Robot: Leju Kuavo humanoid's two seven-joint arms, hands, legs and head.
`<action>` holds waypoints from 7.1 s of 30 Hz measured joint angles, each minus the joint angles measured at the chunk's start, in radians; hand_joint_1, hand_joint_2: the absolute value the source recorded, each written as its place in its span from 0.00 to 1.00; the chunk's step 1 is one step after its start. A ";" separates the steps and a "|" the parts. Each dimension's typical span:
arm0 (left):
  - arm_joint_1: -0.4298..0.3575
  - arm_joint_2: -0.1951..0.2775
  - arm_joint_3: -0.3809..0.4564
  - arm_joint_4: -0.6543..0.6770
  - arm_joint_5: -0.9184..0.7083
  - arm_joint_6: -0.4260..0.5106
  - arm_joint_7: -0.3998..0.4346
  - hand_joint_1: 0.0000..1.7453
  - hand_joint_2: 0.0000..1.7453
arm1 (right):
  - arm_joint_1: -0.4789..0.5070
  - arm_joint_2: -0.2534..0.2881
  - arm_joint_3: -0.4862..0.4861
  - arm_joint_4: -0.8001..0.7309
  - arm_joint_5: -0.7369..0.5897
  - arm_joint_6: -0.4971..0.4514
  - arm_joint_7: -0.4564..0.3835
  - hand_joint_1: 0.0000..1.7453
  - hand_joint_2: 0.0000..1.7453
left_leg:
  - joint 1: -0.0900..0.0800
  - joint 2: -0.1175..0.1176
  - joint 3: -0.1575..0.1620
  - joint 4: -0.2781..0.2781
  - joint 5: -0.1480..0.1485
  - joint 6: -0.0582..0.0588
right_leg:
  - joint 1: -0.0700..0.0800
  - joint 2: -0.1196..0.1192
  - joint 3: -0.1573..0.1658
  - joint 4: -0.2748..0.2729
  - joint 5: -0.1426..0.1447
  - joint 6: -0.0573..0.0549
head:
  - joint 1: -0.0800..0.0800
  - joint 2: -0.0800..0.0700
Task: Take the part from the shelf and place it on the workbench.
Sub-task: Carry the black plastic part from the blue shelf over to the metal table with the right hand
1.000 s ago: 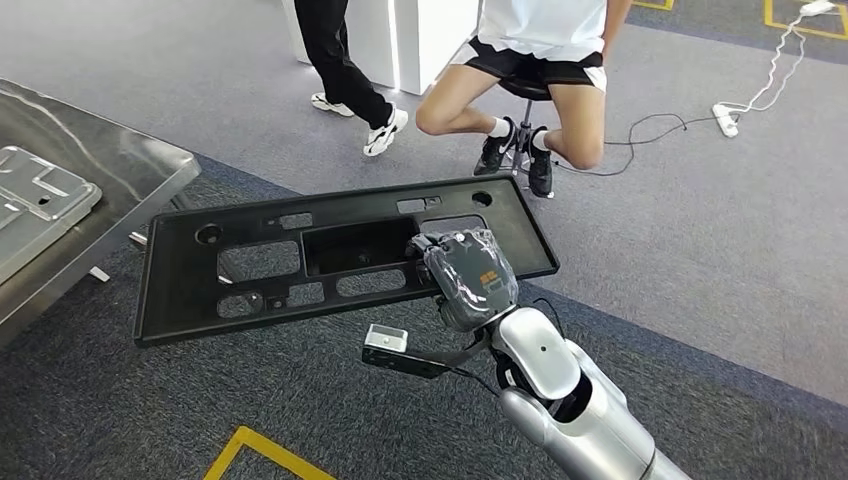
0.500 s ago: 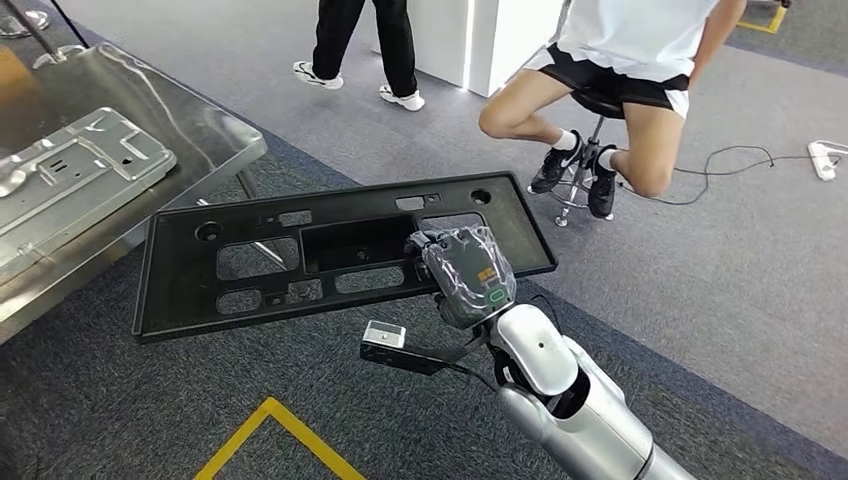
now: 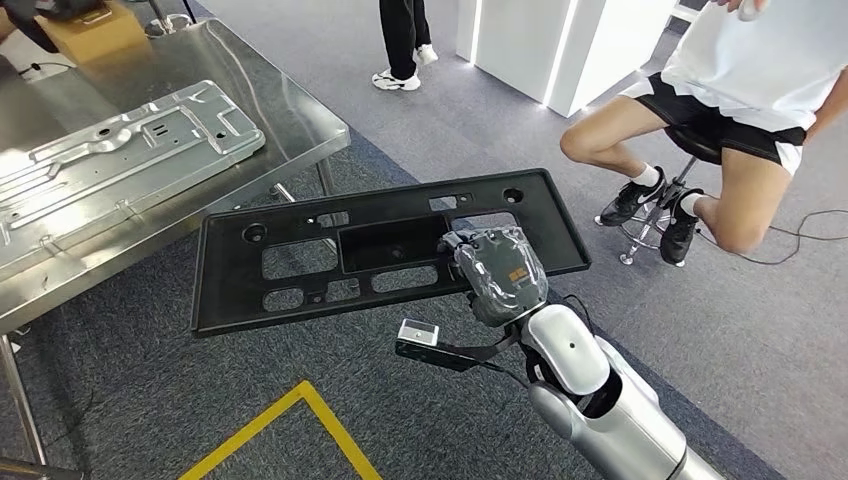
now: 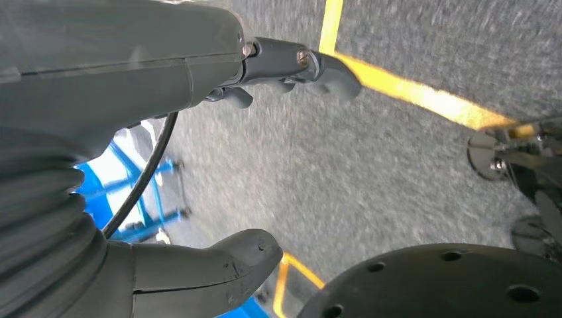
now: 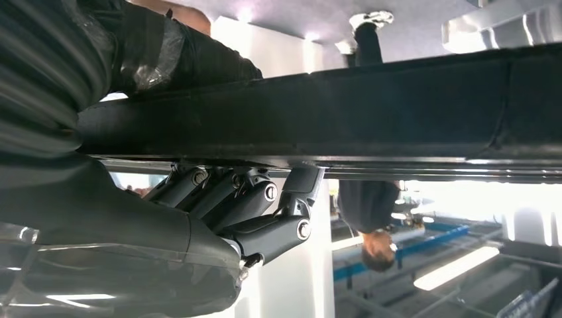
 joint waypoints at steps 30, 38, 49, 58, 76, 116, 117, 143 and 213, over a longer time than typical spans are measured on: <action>0.003 0.002 0.000 0.000 0.018 -0.049 0.006 0.00 1.00 | -0.034 -0.012 -0.014 -0.004 0.007 0.035 -0.020 1.00 1.00 | 0.003 -0.002 0.002 -0.009 0.005 0.007 | 0.005 -0.001 0.004 0.004 -0.002 -0.003 | -0.003 0.000; 0.002 0.001 -0.003 0.000 0.000 -0.035 0.002 0.00 1.00 | -0.062 0.006 -0.009 0.004 0.007 0.034 -0.021 1.00 1.00 | 0.011 0.097 -0.095 0.161 -0.080 -0.046 | -0.001 -0.079 0.057 -0.062 -0.011 -0.026 | -0.009 0.000; 0.007 0.000 -0.004 0.000 0.011 -0.027 -0.004 0.00 1.00 | -0.062 -0.009 -0.017 0.006 0.004 0.035 -0.026 1.00 1.00 | 0.015 0.146 -0.025 -0.016 0.027 -0.022 | 0.002 -0.189 0.105 -0.057 -0.062 0.023 | -0.009 0.000; 0.003 -0.001 -0.004 0.000 0.011 -0.027 -0.004 0.00 1.00 | -0.054 -0.023 -0.019 0.001 0.004 0.036 -0.027 1.00 1.00 | 0.010 0.029 -0.004 -0.017 0.016 0.009 | 0.000 -0.057 -0.039 0.143 -0.082 0.011 | -0.008 0.000; 0.002 -0.002 -0.005 0.000 0.011 -0.028 -0.004 0.00 1.00 | -0.061 -0.026 -0.019 -0.001 0.004 0.035 -0.030 1.00 1.00 | 0.021 0.173 -0.040 0.017 0.022 -0.050 | -0.002 -0.173 0.089 -0.056 -0.052 -0.001 | -0.014 0.000; 0.003 -0.002 -0.001 0.000 0.032 -0.036 0.012 0.00 1.00 | -0.100 -0.023 -0.017 0.023 0.023 0.057 -0.012 1.00 1.00 | 0.020 0.114 0.007 -0.033 0.003 0.003 | 0.004 -0.080 -0.048 0.196 -0.159 0.013 | -0.016 0.000; 0.002 -0.002 -0.001 0.000 0.032 -0.036 0.012 0.00 1.00 | -0.098 -0.023 -0.017 0.025 0.023 0.057 -0.012 1.00 1.00 | 0.018 0.111 0.012 -0.032 -0.002 0.005 | 0.004 -0.079 -0.078 0.234 -0.157 0.013 | -0.016 0.000; 0.004 -0.004 0.001 0.000 0.046 -0.027 -0.006 0.00 1.00 | -0.092 -0.025 -0.018 0.035 0.021 0.058 -0.012 1.00 1.00 | 0.016 0.107 -0.023 -0.010 0.019 -0.034 | 0.014 -0.074 0.091 -0.049 -0.060 -0.032 | -0.017 0.000; -0.003 -0.009 0.008 0.000 0.074 -0.046 0.032 0.00 1.00 | -0.118 -0.034 -0.018 0.050 -0.018 0.092 -0.024 1.00 1.00 | 0.013 0.160 0.053 -0.047 -0.016 -0.003 | 0.022 -0.078 0.038 -0.053 -0.005 -0.025 | -0.014 0.000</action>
